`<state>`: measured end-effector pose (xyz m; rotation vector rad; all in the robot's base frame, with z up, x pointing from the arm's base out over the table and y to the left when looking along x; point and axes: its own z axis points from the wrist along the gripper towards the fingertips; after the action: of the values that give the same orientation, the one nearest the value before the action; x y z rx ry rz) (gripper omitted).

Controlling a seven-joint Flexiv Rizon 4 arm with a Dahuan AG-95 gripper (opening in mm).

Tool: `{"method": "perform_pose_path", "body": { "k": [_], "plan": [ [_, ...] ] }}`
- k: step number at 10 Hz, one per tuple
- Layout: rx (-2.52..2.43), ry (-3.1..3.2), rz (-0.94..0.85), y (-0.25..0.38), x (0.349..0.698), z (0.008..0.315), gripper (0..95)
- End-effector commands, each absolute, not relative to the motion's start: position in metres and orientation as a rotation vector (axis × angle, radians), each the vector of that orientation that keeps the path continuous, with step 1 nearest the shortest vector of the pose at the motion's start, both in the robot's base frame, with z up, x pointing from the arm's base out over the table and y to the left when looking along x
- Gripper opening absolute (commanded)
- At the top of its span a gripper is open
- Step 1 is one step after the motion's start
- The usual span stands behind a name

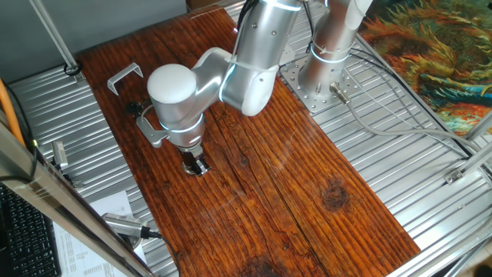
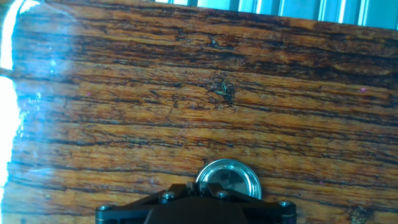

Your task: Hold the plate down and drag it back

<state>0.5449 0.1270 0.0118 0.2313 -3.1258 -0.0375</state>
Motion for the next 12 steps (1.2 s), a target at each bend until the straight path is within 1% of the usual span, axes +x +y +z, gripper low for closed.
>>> {"method": "perform_pose_path", "body": {
  "k": [1,7,10,12],
  "plan": [
    [0.224,-3.131,-0.024,0.128,0.544,0.012,0.0],
    [0.206,-3.135,-0.033,0.135,0.543,0.011,0.0],
    [0.217,-3.134,-0.002,0.139,0.543,0.012,0.0],
    [0.201,-3.137,-0.026,0.140,0.543,0.013,0.0]
  ]
}}
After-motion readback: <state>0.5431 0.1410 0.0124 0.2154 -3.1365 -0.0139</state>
